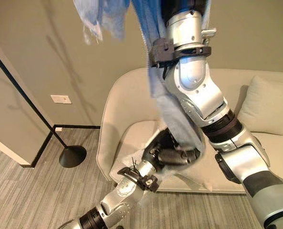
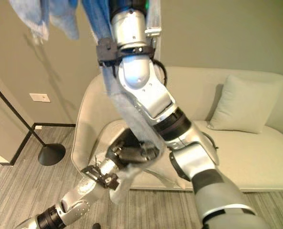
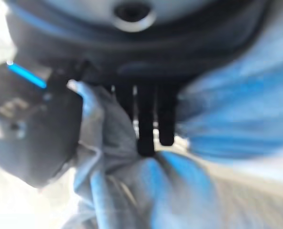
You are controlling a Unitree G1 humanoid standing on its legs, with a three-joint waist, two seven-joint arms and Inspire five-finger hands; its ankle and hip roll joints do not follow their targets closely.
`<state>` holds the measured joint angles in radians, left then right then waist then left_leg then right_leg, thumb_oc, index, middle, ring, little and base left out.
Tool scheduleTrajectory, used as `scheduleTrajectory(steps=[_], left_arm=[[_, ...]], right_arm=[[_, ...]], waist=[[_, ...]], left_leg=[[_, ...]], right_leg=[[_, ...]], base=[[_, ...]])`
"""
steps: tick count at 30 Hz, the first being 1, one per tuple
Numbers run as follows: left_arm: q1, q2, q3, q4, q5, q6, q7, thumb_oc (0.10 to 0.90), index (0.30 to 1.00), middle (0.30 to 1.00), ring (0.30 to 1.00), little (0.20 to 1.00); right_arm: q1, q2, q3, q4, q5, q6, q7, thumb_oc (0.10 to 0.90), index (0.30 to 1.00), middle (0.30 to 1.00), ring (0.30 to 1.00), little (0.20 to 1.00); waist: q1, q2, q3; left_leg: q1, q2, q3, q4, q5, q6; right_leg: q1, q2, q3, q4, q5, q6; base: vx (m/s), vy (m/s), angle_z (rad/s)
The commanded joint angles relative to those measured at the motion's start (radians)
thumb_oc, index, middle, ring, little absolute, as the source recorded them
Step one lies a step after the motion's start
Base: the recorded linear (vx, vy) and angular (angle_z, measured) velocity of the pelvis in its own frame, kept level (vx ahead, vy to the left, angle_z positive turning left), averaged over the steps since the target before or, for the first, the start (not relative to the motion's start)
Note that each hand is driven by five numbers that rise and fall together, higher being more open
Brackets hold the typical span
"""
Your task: Hang the clothes on the sofa on the clothes rack.
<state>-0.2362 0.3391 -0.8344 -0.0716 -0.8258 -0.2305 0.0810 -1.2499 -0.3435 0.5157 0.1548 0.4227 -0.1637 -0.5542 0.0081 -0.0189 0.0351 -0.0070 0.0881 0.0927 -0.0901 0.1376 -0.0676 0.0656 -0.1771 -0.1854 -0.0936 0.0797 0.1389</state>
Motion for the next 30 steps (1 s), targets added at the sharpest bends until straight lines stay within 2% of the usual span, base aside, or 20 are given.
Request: scheduleTrajectory(steps=[1, 5, 6, 7, 9, 13, 14, 15, 17, 22, 23, 24, 27, 28, 29, 30], left_arm=[[-0.061, -0.019, 0.067, 0.041, -0.026, -0.036, -0.066, 0.800, 0.900, 0.900, 0.900, 0.900], [-0.083, -0.022, 0.030, 0.039, -0.046, -0.021, -0.083, 0.800, 0.900, 0.900, 0.900, 0.900], [-0.093, -0.024, 0.022, 0.042, -0.042, -0.018, -0.085, 0.590, 0.585, 0.585, 0.585, 0.585], [-0.103, -0.026, 0.016, 0.052, -0.036, -0.016, -0.087, 0.400, 0.300, 0.300, 0.300, 0.300], [-0.118, -0.045, 0.018, 0.097, -0.033, -0.019, -0.064, 0.400, 0.300, 0.300, 0.300, 0.300], [-0.092, -0.036, 0.076, 0.097, -0.026, -0.026, -0.030, 0.400, 0.300, 0.300, 0.300, 0.300], [-0.072, -0.019, 0.126, 0.090, -0.010, -0.037, -0.010, 0.400, 0.300, 0.300, 0.300, 0.300], [-0.071, -0.019, 0.127, 0.088, -0.010, -0.036, -0.009, 0.400, 0.300, 0.300, 0.300, 0.300], [-0.040, 0.006, 0.193, 0.075, 0.019, -0.048, 0.017, 0.400, 0.300, 0.300, 0.300, 0.300], [0.148, 0.093, 0.473, 0.030, 0.190, -0.071, 0.087, 0.400, 0.300, 0.300, 0.300, 0.300], [0.233, 0.109, 0.577, 0.040, 0.232, -0.076, 0.104, 0.400, 0.300, 0.300, 0.300, 0.300], [0.238, 0.111, 0.578, 0.035, 0.233, -0.074, 0.104, 0.400, 0.300, 0.300, 0.300, 0.300], [0.361, 0.096, 0.769, 0.046, 0.270, -0.081, 0.143, 0.400, 0.300, 0.300, 0.300, 0.300], [0.361, 0.096, 0.769, 0.046, 0.270, -0.081, 0.143, 0.400, 0.300, 0.300, 0.300, 0.300], [0.437, 0.072, 0.877, 0.043, 0.341, -0.088, 0.160, 0.400, 0.300, 0.300, 0.300, 0.300], [0.444, 0.071, 0.917, 0.058, 0.382, -0.098, 0.180, 0.400, 0.300, 0.300, 0.300, 0.300]], right_arm=[[-0.167, -0.027, -0.044, 0.042, 0.024, -0.079, 0.018, 0.400, 0.300, 0.300, 0.300, 0.300], [-0.166, -0.013, -0.032, 0.037, 0.045, -0.081, 0.035, 0.400, 0.300, 0.300, 0.300, 0.300], [-0.167, -0.008, -0.030, 0.043, 0.048, -0.082, 0.036, 0.400, 0.300, 0.300, 0.300, 0.300], [-0.169, -0.003, -0.030, 0.051, 0.050, -0.085, 0.037, 0.400, 0.300, 0.300, 0.300, 0.300], [-0.176, 0.008, -0.034, 0.065, 0.086, -0.090, 0.042, 0.400, 0.300, 0.300, 0.300, 0.300], [-0.171, -0.036, -0.038, 0.059, 0.102, -0.092, 0.046, 0.400, 0.300, 0.300, 0.300, 0.300], [-0.173, -0.076, -0.047, 0.059, 0.103, -0.097, 0.042, 0.400, 0.300, 0.300, 0.300, 0.300], [-0.173, -0.076, -0.047, 0.059, 0.104, -0.097, 0.042, 0.400, 0.300, 0.300, 0.300, 0.300], [-0.161, -0.129, -0.056, 0.053, 0.112, -0.104, 0.049, 0.400, 0.300, 0.300, 0.300, 0.300], [-0.067, -0.390, -0.097, -0.055, 0.171, -0.143, 0.129, 0.400, 0.300, 0.300, 0.300, 0.300], [-0.015, -0.490, -0.125, -0.092, 0.204, -0.160, 0.161, 0.400, 0.300, 0.300, 0.300, 0.300], [-0.009, -0.489, -0.128, -0.095, 0.205, -0.160, 0.163, 0.400, 0.300, 0.300, 0.300, 0.300], [0.143, -0.597, -0.192, -0.169, 0.250, -0.163, 0.250, 0.400, 0.300, 0.300, 0.300, 0.300], [0.143, -0.597, -0.192, -0.169, 0.250, -0.163, 0.250, 0.400, 0.300, 0.300, 0.300, 0.300], [0.297, -0.654, -0.282, -0.224, 0.255, -0.166, 0.316, 0.400, 0.300, 0.300, 0.300, 0.300], [0.353, -0.673, -0.312, -0.227, 0.266, -0.181, 0.338, 0.400, 0.300, 0.300, 0.300, 0.300]], waist=[[0.015, -0.025, -0.082], [0.006, -0.021, -0.078], [0.004, -0.021, -0.079], [0.002, -0.020, -0.079], [-0.004, -0.019, -0.079], [-0.003, -0.019, -0.079], [0.000, -0.020, -0.079], [0.000, -0.020, -0.079], [0.002, -0.021, -0.080], [0.019, -0.021, -0.072], [0.027, -0.016, -0.070], [0.027, -0.016, -0.071], [0.043, 0.001, -0.060], [0.043, 0.001, -0.060], [0.055, 0.014, -0.054], [0.063, 0.021, -0.044]], left_leg=[[0.027, 0.067, -0.029, 0.003, -0.109, -0.034], [0.030, 0.065, -0.025, 0.003, -0.110, -0.034], [0.031, 0.065, -0.024, 0.003, -0.111, -0.034], [0.031, 0.066, -0.021, 0.003, -0.111, -0.034], [0.034, 0.063, -0.019, 0.003, -0.115, -0.033], [0.035, 0.060, -0.018, 0.003, -0.116, -0.032], [0.036, 0.058, -0.021, 0.003, -0.116, -0.032], [0.036, 0.058, -0.021, 0.003, -0.116, -0.032], [0.034, 0.058, -0.024, 0.003, -0.115, -0.033], [0.031, 0.067, -0.030, 0.003, -0.095, -0.042], [0.035, 0.078, -0.030, 0.003, -0.095, -0.051], [0.038, 0.079, -0.031, 0.003, -0.096, -0.052], [0.032, 0.097, -0.033, 0.003, -0.073, -0.068], [0.032, 0.097, -0.033, 0.003, -0.073, -0.068], [0.020, 0.111, -0.042, 0.003, -0.054, -0.081], [0.009, 0.111, -0.045, 0.003, -0.039, -0.088]], right_leg=[[0.020, -0.050, 0.017, 0.013, -0.037, 0.025], [0.019, -0.050, 0.023, 0.013, -0.036, 0.025], [0.019, -0.051, 0.024, 0.013, -0.035, 0.025], [0.018, -0.051, 0.025, 0.013, -0.036, 0.026], [0.015, -0.053, 0.029, 0.013, -0.034, 0.025], [0.017, -0.055, 0.025, 0.014, -0.032, 0.026], [0.020, -0.054, 0.022, 0.014, -0.034, 0.026], [0.020, -0.054, 0.022, 0.014, -0.034, 0.026], [0.022, -0.054, 0.018, 0.014, -0.036, 0.025], [0.023, -0.039, 0.012, 0.021, -0.045, 0.017], [0.031, -0.029, 0.007, 0.019, -0.058, 0.015], [0.034, -0.027, 0.007, 0.018, -0.059, 0.015], [0.037, -0.007, 0.000, 0.013, -0.072, 0.006], [0.037, -0.007, 0.000, 0.013, -0.072, 0.006], [0.040, 0.006, -0.013, 0.010, -0.085, 0.001], [0.038, 0.009, -0.022, 0.008, -0.089, 0.000]], base=[[0.00, 0.002, -0.08], [-0.01, 0.002, -0.01], [0.00, 0.000, 0.00], [0.00, 0.000, 0.00], [0.00, 0.006, -0.05], [0.00, 0.000, -0.01], [0.04, -0.021, 0.03], [0.02, -0.024, 0.03], [0.00, -0.022, 0.01], [0.00, -0.078, 0.03], [0.04, -0.085, 0.04], [0.00, -0.085, 0.02], [0.00, -0.083, -0.01], [-0.02, -0.088, 0.02], [-0.04, -0.065, 0.03], [-0.13, -0.063, 0.12]])
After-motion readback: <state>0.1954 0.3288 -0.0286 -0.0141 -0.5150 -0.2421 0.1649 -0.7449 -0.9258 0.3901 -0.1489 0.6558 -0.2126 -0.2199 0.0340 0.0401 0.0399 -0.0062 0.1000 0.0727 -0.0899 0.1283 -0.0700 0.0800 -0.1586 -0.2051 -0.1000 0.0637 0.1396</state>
